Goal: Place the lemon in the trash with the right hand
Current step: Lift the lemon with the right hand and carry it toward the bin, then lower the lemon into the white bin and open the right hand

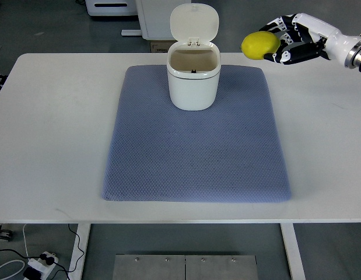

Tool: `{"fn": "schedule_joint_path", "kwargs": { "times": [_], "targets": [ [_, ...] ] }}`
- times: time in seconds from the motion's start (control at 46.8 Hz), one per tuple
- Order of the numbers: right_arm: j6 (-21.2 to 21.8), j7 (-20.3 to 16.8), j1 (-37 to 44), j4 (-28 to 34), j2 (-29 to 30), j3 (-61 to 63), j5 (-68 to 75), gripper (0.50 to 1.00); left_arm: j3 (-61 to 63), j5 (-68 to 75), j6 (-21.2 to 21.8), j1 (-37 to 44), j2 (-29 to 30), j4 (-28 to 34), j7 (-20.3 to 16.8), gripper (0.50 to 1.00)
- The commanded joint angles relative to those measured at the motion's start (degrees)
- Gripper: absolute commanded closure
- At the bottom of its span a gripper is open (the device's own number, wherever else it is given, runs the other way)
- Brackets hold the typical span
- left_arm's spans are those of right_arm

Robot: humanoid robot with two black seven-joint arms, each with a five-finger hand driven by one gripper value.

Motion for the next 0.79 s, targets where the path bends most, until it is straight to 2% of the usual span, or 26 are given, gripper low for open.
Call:
{"fn": "schedule_joint_path", "kwargs": {
  "times": [0.0, 0.406, 0.77],
  "targets": [
    [-0.2, -0.9, 2.5, -0.7, 1.7, -2.7, 1.4, 1.000, 0.0, 0.0, 0.0, 0.1, 0.0, 0.0, 0.0, 0.500],
    [-0.3, -5.2, 9.9, -6.1, 10.1, -10.8, 4.9, 1.000, 0.0, 0.0, 0.0, 0.0, 0.0, 0.0, 0.0, 0.500],
    [-0.3, -6.5, 10.5, -10.9, 18.1, -12.0, 7.0, 1.000, 0.0, 0.0, 0.1, 0.1, 0.0, 0.0, 0.0, 0.500]
  ]
}}
